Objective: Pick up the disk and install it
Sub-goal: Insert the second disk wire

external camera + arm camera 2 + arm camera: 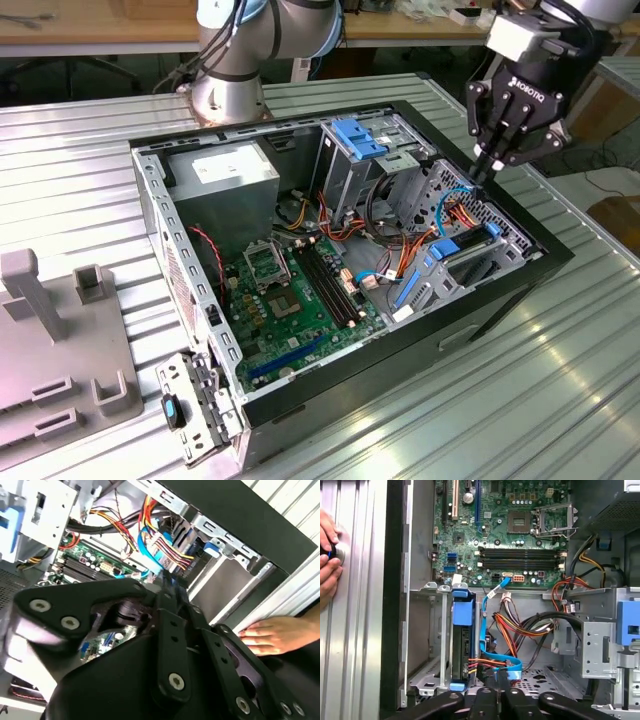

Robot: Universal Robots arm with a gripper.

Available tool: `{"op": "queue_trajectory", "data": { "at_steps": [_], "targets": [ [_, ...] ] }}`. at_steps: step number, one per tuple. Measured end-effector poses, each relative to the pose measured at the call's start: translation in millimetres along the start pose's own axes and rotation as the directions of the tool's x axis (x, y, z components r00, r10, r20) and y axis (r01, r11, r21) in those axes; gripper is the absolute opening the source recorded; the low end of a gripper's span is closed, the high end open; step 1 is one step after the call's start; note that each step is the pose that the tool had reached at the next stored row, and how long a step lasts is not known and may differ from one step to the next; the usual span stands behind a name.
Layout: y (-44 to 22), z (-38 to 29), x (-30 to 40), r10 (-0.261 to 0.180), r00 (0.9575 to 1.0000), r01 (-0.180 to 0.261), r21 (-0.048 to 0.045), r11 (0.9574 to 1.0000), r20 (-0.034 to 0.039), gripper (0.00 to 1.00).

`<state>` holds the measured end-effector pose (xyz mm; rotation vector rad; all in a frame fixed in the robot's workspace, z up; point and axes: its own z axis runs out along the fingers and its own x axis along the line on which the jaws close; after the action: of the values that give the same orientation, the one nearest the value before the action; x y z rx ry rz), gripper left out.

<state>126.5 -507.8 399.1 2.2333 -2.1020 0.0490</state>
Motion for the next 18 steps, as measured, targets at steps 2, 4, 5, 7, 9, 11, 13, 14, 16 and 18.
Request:
{"op": "queue_trajectory", "data": {
  "at_steps": [2, 4, 5, 7, 9, 11, 13, 14, 16, 18],
  "targets": [
    [-0.5, 2.4, -0.7, 0.000, 0.9999, 0.000, -0.0006, 1.0000, -0.0103, 0.17],
    [-1.2, 4.2, -2.7, 0.000, 0.9998, 0.000, -0.0011, 1.0000, -0.0179, 0.24],
    [-2.0, 5.5, -4.7, 0.001, 0.9996, -0.001, -0.0017, 1.0000, -0.0277, 0.24],
    [-2.9, 8.1, -6.3, 0.002, 0.9978, -0.002, -0.0040, 1.0000, -0.0658, 0.38],
    [-3.5, 11.0, -8.4, 0.002, 0.9952, -0.003, -0.0059, 1.0000, -0.0978, 0.38],
    [-3.6, 13.0, -8.9, 0.003, 0.9925, -0.004, -0.0073, 1.0000, -0.1224, 0.38],
    [-3.6, 14.6, -9.0, 0.003, 0.9906, -0.004, -0.0082, 1.0000, -0.1370, 0.38],
    [-3.7, 15.4, -9.1, 0.003, 0.9898, -0.004, -0.0085, 1.0000, -0.1423, 0.38],
    [-3.7, 18.3, -9.3, 0.003, 0.9885, -0.005, -0.0090, 0.9999, -0.1515, 0.38],
    [-3.8, 20.8, -9.5, 0.003, 0.9881, -0.005, -0.0092, 0.9999, -0.1538, 0.38]
  ]
}}
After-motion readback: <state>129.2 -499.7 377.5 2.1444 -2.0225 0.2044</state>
